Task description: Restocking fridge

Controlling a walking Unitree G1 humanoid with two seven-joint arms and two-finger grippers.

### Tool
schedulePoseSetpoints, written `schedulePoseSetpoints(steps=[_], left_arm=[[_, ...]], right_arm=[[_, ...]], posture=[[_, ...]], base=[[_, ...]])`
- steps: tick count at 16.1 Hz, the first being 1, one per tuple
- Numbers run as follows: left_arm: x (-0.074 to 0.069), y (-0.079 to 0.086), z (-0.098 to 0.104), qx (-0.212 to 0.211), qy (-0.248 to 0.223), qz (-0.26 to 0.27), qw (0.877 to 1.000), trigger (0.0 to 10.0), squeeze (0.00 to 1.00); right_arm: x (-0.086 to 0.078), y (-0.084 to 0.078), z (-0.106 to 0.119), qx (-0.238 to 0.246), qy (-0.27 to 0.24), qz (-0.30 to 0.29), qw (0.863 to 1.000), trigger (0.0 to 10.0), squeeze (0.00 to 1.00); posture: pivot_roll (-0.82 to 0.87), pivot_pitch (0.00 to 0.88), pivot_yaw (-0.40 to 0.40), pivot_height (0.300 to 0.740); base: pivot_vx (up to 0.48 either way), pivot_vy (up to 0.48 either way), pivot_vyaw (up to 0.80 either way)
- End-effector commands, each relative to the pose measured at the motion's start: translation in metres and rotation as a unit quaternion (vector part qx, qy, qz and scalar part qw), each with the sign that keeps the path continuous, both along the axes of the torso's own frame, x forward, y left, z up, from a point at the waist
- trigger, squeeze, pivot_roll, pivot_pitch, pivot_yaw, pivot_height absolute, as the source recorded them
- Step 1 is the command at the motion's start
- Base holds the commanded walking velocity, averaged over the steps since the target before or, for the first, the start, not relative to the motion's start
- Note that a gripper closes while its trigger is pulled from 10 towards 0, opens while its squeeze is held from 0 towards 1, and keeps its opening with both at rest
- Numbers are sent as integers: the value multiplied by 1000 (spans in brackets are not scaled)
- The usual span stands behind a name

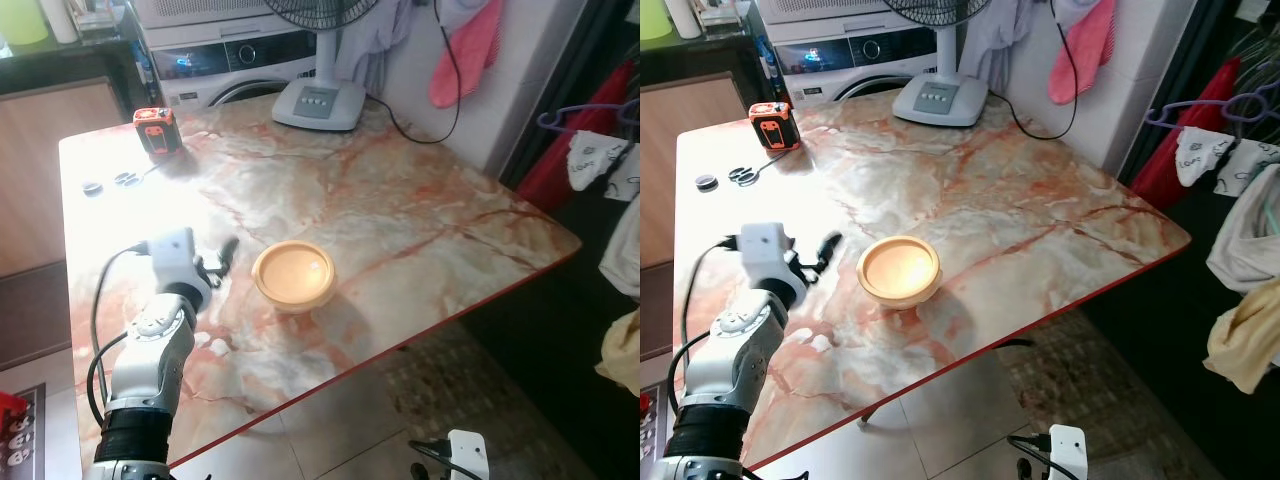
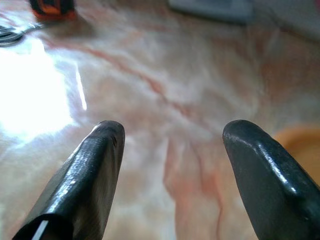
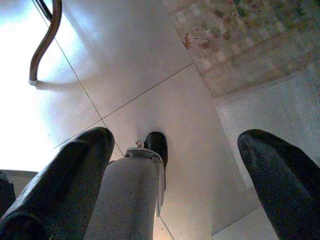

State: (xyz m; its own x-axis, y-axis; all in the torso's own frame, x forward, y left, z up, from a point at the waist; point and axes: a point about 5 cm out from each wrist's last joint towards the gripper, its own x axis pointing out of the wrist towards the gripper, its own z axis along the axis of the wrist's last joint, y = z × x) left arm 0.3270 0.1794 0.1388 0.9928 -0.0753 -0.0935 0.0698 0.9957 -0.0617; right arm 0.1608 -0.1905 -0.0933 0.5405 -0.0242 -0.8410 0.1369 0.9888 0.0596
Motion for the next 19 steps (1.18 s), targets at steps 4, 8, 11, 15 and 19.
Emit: schedulePoseSetpoints(steps=[4, 8, 11, 15, 19], left_arm=[[6, 0, 14, 124, -19, -5, 992, 10000, 0], [5, -7, 6, 138, -16, -38, 990, 10000, 0], [8, -18, 13, 117, -39, -72, 990, 10000, 0], [9, -21, 8, 147, -29, -82, 985, 10000, 0], [7, -29, -3, 151, -9, -103, 983, 10000, 0]], right_arm=[[-1, -1, -1, 0, 5, 2, 1000, 10000, 0], [-1, 0, 0, 2, 4, 1, 1000, 10000, 0], [0, 0, 0, 1, 3, 3, 1000, 10000, 0], [0, 0, 0, 1, 4, 6, 1000, 10000, 0], [0, 0, 0, 1, 4, 6, 1000, 10000, 0]], posture=[[-111, 42, -31, 740], [-113, 41, -31, 740], [-112, 39, -31, 740], [-111, 40, -31, 740], [-111, 40, -31, 740]], base=[[0, 0, 0], [0, 0, 0], [0, 0, 0], [0, 0, 0], [0, 0, 0]])
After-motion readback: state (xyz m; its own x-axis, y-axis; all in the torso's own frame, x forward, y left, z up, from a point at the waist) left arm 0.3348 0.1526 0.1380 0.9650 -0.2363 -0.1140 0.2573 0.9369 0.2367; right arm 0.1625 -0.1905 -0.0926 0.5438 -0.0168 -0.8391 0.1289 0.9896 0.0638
